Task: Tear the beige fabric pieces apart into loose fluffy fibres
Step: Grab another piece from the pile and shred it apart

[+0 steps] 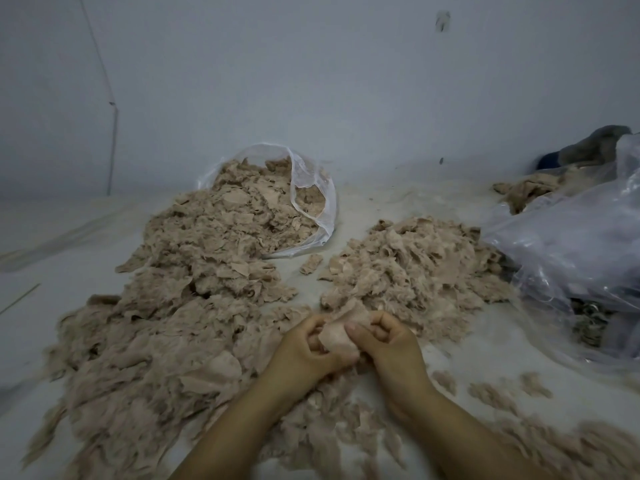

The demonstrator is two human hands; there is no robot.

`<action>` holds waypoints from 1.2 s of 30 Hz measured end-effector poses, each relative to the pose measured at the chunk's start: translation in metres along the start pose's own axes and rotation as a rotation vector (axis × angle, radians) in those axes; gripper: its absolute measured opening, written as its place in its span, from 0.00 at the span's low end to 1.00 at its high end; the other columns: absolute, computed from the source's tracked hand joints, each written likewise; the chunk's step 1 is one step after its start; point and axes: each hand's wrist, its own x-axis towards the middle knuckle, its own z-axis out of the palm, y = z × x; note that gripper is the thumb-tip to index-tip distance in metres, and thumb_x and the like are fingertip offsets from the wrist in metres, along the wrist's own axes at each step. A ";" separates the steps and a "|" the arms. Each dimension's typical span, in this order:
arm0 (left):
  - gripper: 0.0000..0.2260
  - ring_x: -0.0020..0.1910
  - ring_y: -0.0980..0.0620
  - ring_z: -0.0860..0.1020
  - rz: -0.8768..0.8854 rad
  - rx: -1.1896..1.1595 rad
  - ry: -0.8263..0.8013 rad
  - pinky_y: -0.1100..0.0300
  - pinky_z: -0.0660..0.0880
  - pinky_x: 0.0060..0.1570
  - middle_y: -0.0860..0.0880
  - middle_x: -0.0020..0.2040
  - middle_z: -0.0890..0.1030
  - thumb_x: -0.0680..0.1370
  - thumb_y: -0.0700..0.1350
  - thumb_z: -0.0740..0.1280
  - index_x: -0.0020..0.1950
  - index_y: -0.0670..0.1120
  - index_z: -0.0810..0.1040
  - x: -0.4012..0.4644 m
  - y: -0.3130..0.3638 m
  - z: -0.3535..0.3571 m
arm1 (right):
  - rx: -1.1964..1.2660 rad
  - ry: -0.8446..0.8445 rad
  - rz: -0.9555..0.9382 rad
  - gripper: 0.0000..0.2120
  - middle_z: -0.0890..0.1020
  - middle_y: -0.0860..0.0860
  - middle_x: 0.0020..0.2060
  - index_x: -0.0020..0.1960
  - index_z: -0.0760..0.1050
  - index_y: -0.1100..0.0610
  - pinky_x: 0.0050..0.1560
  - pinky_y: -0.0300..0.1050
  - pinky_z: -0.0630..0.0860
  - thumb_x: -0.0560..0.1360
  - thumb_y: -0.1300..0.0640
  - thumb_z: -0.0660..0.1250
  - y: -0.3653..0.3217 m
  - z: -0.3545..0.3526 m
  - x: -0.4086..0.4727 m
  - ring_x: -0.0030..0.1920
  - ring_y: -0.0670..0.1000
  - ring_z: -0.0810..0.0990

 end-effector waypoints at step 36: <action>0.05 0.41 0.57 0.76 0.210 0.375 -0.348 0.63 0.72 0.45 0.49 0.39 0.79 0.72 0.41 0.73 0.42 0.42 0.79 -0.004 -0.005 -0.047 | -0.482 -0.429 -0.015 0.07 0.81 0.49 0.35 0.37 0.76 0.55 0.42 0.42 0.77 0.71 0.61 0.74 -0.010 -0.011 -0.020 0.37 0.46 0.79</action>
